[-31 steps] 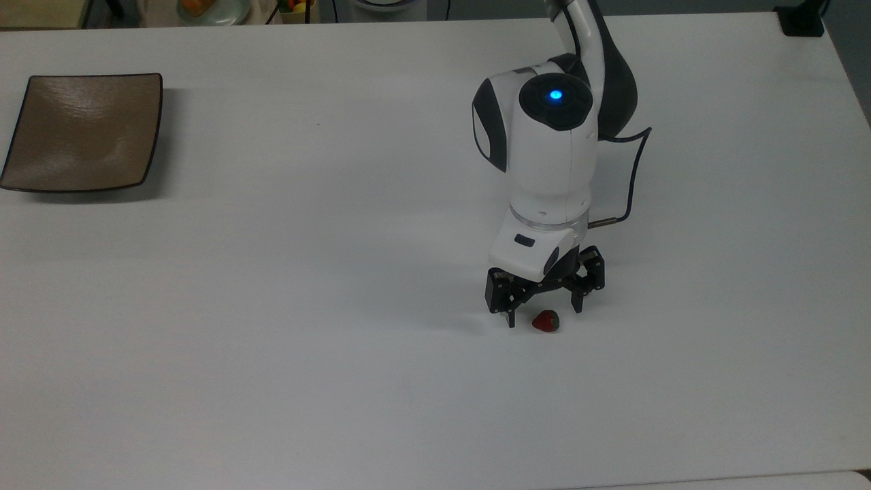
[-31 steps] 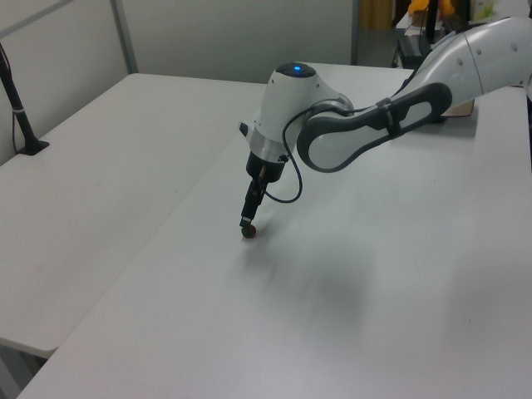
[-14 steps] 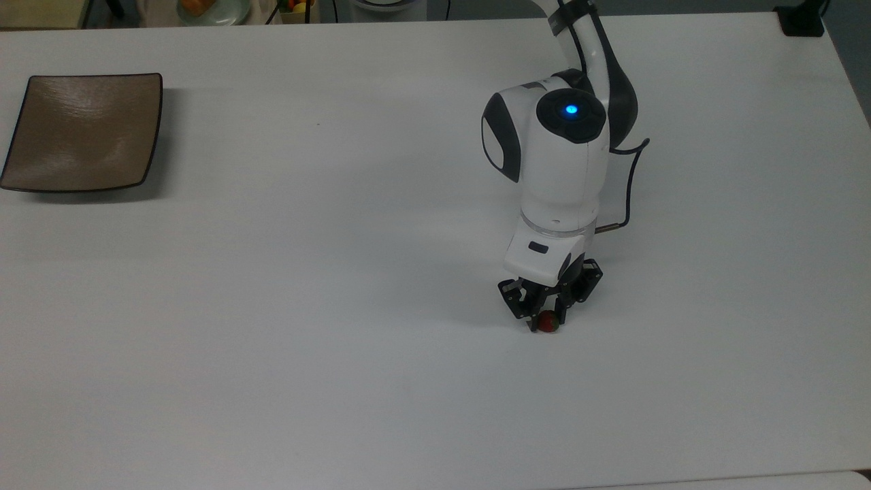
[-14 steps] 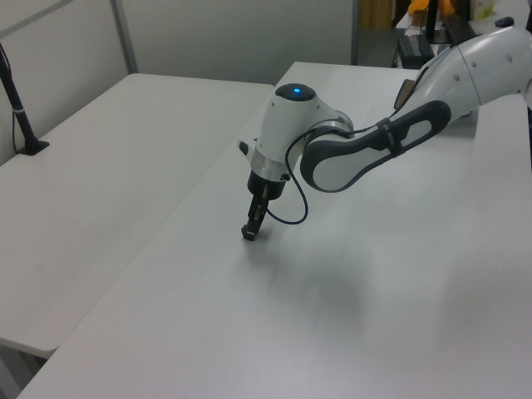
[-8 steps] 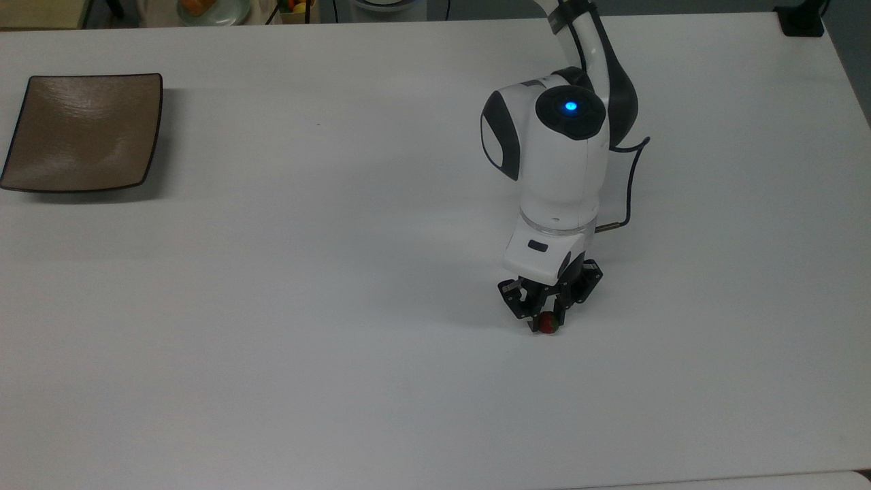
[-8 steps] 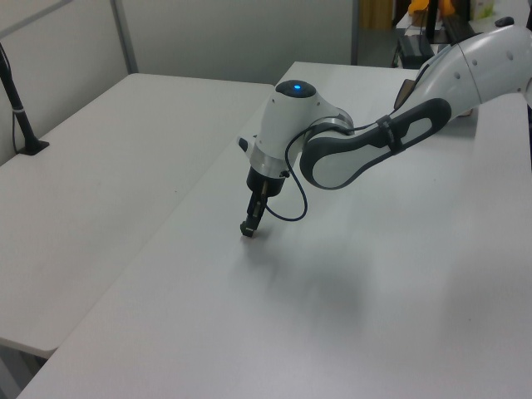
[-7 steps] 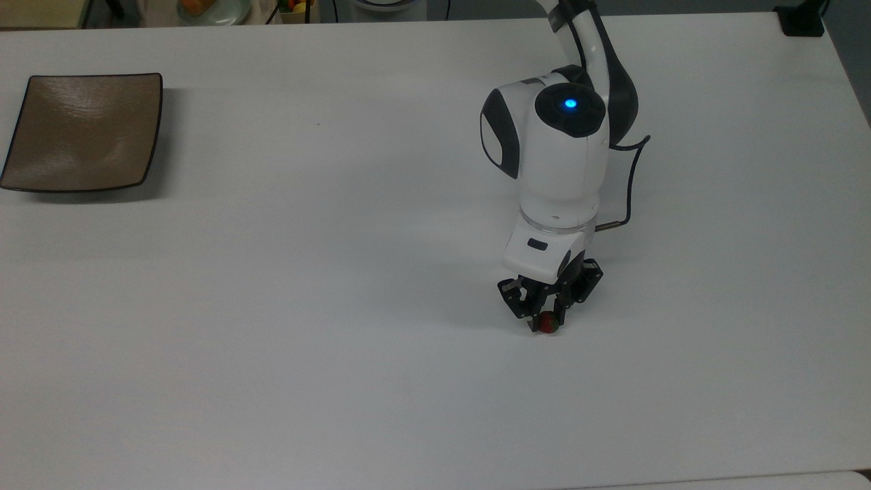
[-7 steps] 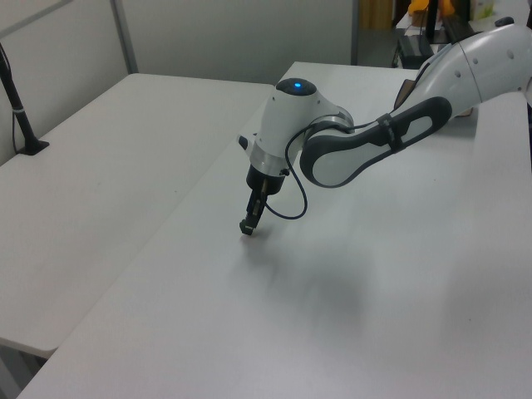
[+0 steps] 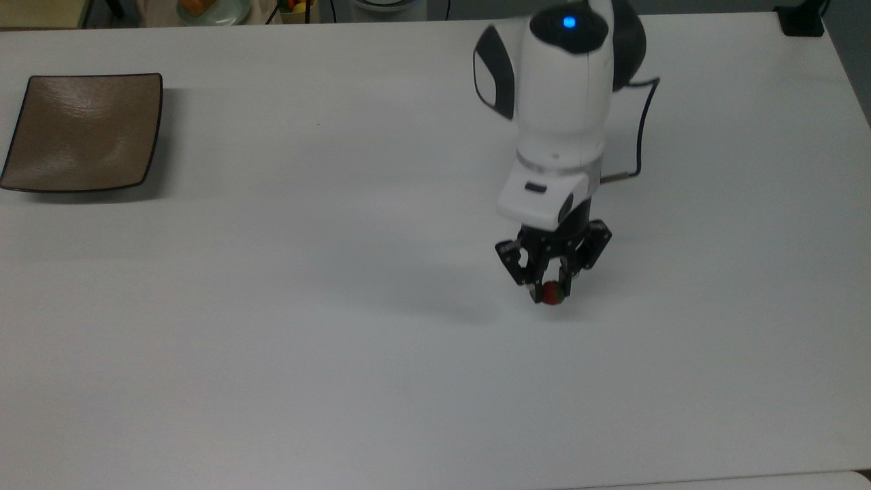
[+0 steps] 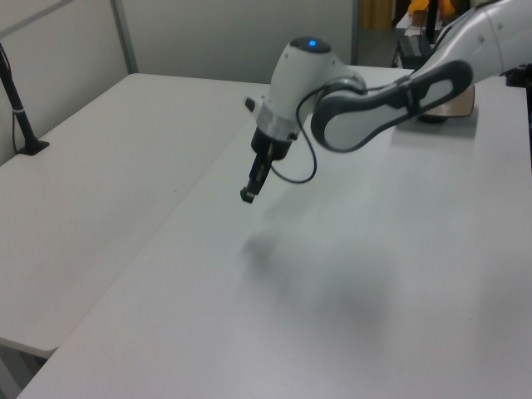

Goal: Strawberries on a ceramic plate
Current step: 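Lift the held strawberry up off the table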

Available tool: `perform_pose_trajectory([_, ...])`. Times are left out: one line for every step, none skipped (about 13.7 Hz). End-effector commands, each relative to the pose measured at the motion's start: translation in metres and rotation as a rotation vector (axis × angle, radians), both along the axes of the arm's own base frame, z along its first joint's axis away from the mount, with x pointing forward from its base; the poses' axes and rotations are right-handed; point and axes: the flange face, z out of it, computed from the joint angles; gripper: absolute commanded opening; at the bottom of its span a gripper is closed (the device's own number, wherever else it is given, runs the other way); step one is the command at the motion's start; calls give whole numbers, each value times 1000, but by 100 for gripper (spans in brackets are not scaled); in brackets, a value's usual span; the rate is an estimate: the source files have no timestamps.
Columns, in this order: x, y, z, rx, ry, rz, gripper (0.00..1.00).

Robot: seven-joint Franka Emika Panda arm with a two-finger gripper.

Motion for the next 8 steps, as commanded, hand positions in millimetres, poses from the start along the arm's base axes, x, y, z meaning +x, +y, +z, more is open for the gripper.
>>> perform_pose_trajectory([-50,-42,77,-11,90,-53,23])
perform_pose_trajectory([-56,-63,103,3,120,-85,22])
perform_pose_trajectory([-60,-76,120,28,127,-102,22])
perform_pose_trajectory([-68,-92,141,45,147,-124,22])
perform_pose_trajectory([-74,-103,153,40,166,-134,22])
perform_pose_trajectory([-80,-115,164,31,183,-132,23])
perform_pose_trajectory([-86,-124,173,29,195,-128,23])
perform_pose_trajectory([-98,-139,183,27,208,-128,23])
